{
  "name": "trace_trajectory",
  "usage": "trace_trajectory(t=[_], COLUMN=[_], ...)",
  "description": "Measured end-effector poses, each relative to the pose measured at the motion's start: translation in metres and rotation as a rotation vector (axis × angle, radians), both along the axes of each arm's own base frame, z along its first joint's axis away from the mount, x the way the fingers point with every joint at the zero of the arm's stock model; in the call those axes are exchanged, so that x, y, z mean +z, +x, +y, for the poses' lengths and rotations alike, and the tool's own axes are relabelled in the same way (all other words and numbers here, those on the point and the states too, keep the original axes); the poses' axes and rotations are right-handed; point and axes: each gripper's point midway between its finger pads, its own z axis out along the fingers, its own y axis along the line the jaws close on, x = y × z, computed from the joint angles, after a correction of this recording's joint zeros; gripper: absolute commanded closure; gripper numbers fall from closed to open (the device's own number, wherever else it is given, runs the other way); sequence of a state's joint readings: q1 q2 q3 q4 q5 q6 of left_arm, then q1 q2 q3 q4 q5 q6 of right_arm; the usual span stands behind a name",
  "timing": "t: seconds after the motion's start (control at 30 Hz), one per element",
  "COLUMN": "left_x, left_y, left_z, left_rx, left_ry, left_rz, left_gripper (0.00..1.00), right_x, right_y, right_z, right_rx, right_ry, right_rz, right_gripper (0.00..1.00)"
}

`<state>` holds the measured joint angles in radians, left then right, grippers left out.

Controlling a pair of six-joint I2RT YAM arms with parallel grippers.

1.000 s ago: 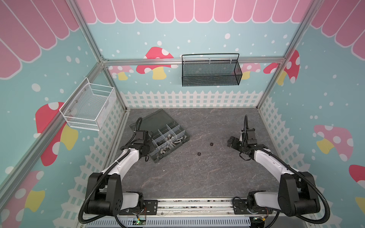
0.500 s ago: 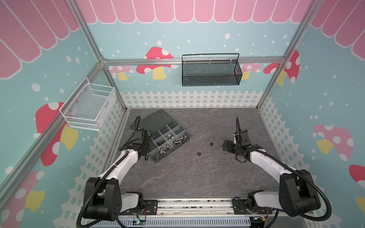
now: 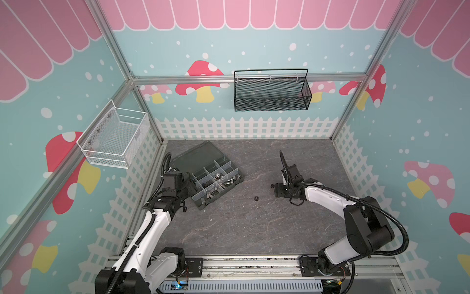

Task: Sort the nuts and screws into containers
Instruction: 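Withdraw the left gripper while the right gripper moves over a dark nut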

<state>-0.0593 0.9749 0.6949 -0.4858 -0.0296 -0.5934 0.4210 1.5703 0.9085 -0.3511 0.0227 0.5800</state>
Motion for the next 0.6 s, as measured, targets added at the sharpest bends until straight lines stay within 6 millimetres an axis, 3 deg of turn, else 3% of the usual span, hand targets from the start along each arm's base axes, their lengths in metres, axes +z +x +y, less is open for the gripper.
trace_trajectory(t=[0.23, 0.6], left_x=[0.004, 0.010], left_y=[-0.019, -0.043], left_z=[0.005, 0.020], left_rx=[0.038, 0.128], left_ry=[-0.013, 0.003], left_rz=[-0.040, -0.104], left_gripper=[0.01, 0.00], right_x=[-0.003, -0.014], right_y=[0.018, 0.038], right_z=[0.011, 0.021], right_rx=[0.017, 0.045], right_ry=[-0.004, -0.017], right_rz=[0.024, 0.046], right_gripper=[0.37, 0.47])
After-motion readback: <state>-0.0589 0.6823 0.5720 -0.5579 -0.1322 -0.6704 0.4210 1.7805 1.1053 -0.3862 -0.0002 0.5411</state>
